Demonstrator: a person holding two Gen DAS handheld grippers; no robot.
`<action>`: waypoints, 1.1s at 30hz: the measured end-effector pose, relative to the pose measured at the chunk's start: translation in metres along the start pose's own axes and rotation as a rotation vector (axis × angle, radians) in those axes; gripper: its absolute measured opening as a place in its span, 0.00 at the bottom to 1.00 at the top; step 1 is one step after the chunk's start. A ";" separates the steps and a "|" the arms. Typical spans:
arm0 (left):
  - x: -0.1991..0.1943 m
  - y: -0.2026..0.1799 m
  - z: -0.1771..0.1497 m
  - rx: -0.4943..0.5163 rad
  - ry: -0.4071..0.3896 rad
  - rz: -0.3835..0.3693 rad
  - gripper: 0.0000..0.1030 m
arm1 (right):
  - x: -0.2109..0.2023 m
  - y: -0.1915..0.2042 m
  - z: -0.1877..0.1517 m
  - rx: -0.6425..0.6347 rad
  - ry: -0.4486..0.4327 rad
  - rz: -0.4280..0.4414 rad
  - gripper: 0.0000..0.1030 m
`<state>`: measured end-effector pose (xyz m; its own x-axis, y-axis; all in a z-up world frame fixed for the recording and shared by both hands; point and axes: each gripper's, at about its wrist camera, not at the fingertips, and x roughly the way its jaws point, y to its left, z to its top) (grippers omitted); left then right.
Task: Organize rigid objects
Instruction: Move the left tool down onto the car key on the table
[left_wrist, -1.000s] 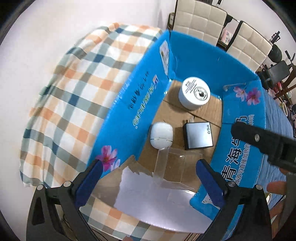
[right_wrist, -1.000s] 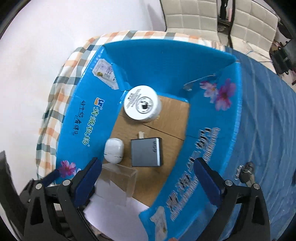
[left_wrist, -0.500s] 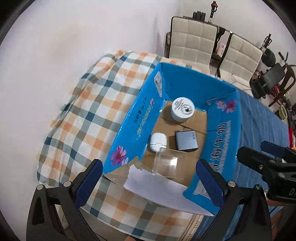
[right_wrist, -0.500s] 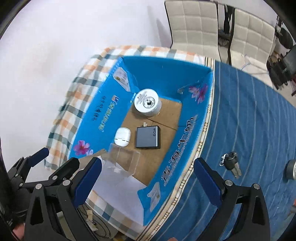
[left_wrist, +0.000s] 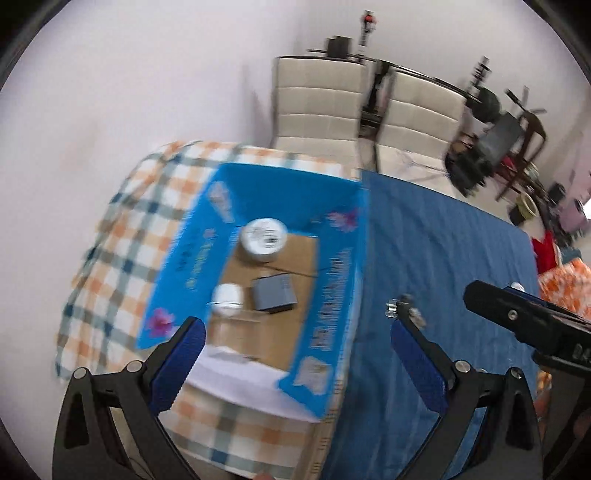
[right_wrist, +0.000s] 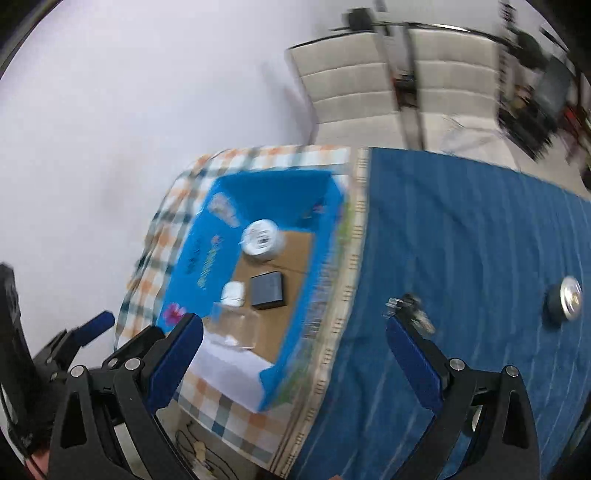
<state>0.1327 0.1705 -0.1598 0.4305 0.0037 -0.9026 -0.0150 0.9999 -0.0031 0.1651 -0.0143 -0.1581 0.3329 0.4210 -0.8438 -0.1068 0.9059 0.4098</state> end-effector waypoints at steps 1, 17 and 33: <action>0.005 -0.011 0.001 0.013 0.010 -0.008 1.00 | -0.004 -0.015 -0.001 0.025 -0.002 0.000 0.98; 0.178 -0.144 -0.013 -0.019 0.336 -0.112 1.00 | 0.011 -0.280 -0.098 0.586 0.098 -0.193 0.98; 0.280 -0.160 0.005 -0.194 0.431 0.001 0.72 | 0.019 -0.401 -0.051 0.732 -0.022 -0.330 0.98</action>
<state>0.2605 0.0119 -0.4095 0.0169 -0.0428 -0.9989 -0.2017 0.9784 -0.0453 0.1664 -0.3670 -0.3558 0.2597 0.1291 -0.9570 0.6395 0.7196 0.2706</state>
